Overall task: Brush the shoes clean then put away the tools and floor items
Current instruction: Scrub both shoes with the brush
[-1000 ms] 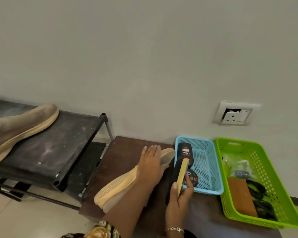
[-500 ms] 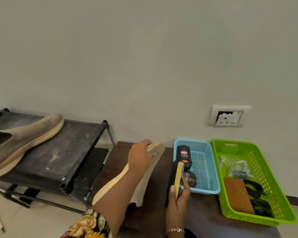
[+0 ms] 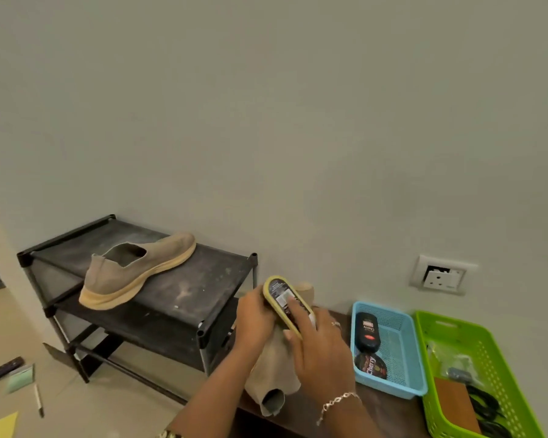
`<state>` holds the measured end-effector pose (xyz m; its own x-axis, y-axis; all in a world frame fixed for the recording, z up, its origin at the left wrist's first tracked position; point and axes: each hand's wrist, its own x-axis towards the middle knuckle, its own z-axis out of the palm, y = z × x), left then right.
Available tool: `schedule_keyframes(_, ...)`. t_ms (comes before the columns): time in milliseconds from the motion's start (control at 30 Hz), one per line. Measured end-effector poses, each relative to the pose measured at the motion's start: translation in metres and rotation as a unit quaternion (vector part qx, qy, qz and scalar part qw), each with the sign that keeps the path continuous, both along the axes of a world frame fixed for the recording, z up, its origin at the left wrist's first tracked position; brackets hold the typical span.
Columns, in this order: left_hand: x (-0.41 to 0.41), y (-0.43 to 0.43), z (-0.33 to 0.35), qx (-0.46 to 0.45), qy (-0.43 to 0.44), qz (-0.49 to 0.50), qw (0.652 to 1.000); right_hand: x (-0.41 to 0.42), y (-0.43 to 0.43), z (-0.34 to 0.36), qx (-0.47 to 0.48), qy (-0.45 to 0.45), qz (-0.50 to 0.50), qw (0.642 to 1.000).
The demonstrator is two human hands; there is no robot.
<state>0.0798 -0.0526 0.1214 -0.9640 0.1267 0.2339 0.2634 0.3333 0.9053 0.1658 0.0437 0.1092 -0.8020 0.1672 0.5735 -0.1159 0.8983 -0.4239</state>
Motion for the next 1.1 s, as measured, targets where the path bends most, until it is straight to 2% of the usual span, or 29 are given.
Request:
schedule_keyframes(33, 0.002, -0.003, -0.001, 0.004, -0.005, 0.003, 1.0, -0.004, 0.004, 0.007, 0.048, -0.018, -0.015, 0.999)
schedule_keyframes(67, 0.003, -0.006, -0.001, 0.016, -0.014, -0.003, 1.0, -0.006, 0.011, 0.015, 0.051, -0.035, -0.034, 0.998)
schedule_keyframes(133, 0.002, -0.015, -0.002, 0.033, -0.025, -0.013, 0.999, -0.013, 0.032, 0.018, -0.031, -0.083, -0.074, 0.993)
schedule_keyframes(200, 0.002, -0.021, -0.003, 0.023, -0.025, -0.018, 0.999, -0.015, 0.042, 0.013, -0.141, -0.148, -0.049, 0.978)
schedule_keyframes(267, 0.002, -0.026, -0.003, -0.01, -0.009, -0.034, 0.999, -0.013, 0.033, 0.008, -0.244, -0.131, 0.01, 0.961)
schedule_keyframes(367, 0.007, -0.028, -0.005, -0.058, 0.022, -0.057, 0.996, -0.01, 0.021, 0.0, -0.298, -0.079, 0.017, 0.951)
schedule_keyframes(433, 0.009, -0.029, -0.008, -0.058, 0.025, -0.052, 0.997, -0.006, 0.012, -0.001, -0.266, -0.056, 0.002, 0.962)
schedule_keyframes(533, 0.011, -0.028, -0.006, -0.041, 0.029, -0.027, 0.998, -0.001, -0.01, -0.002, -0.107, -0.029, -0.004, 0.994)
schedule_keyframes(600, 0.013, -0.026, -0.003, -0.023, 0.034, -0.027, 0.999, 0.003, -0.019, -0.002, -0.026, -0.033, 0.003, 0.999)
schedule_keyframes(667, 0.013, -0.024, -0.001, -0.009, 0.028, -0.016, 0.999, 0.002, -0.016, -0.002, 0.014, -0.035, 0.006, 0.999)
schedule_keyframes(733, 0.011, -0.024, -0.001, 0.006, 0.02, 0.0, 1.0, 0.001, -0.008, 0.0, -0.001, -0.033, 0.0, 0.999)
schedule_keyframes(767, 0.011, -0.024, -0.001, 0.012, 0.019, 0.004, 1.0, -0.002, -0.004, 0.002, -0.053, -0.045, -0.009, 0.998)
schedule_keyframes(833, 0.01, -0.024, -0.001, 0.014, 0.02, 0.014, 1.0, -0.008, 0.004, 0.002, -0.229, -0.082, 0.003, 0.97)
schedule_keyframes(867, 0.009, -0.024, -0.001, 0.015, 0.017, 0.015, 1.0, -0.009, 0.005, 0.003, -0.265, -0.08, 0.001, 0.961)
schedule_keyframes(900, 0.008, -0.024, -0.001, 0.016, 0.016, 0.015, 1.0, -0.008, 0.002, 0.006, -0.266, -0.074, 0.005, 0.961)
schedule_keyframes(933, 0.007, -0.024, -0.001, 0.009, 0.012, 0.014, 1.0, -0.006, -0.006, 0.009, -0.228, -0.066, 0.013, 0.971)
schedule_keyframes(1033, 0.008, -0.023, -0.004, 0.013, -0.012, 0.029, 0.999, 0.001, -0.03, 0.009, -0.039, -0.067, 0.039, 0.996)
schedule_keyframes(1100, 0.011, -0.026, -0.006, 0.041, -0.002, 0.014, 0.999, -0.002, -0.026, 0.009, -0.027, -0.076, 0.017, 0.997)
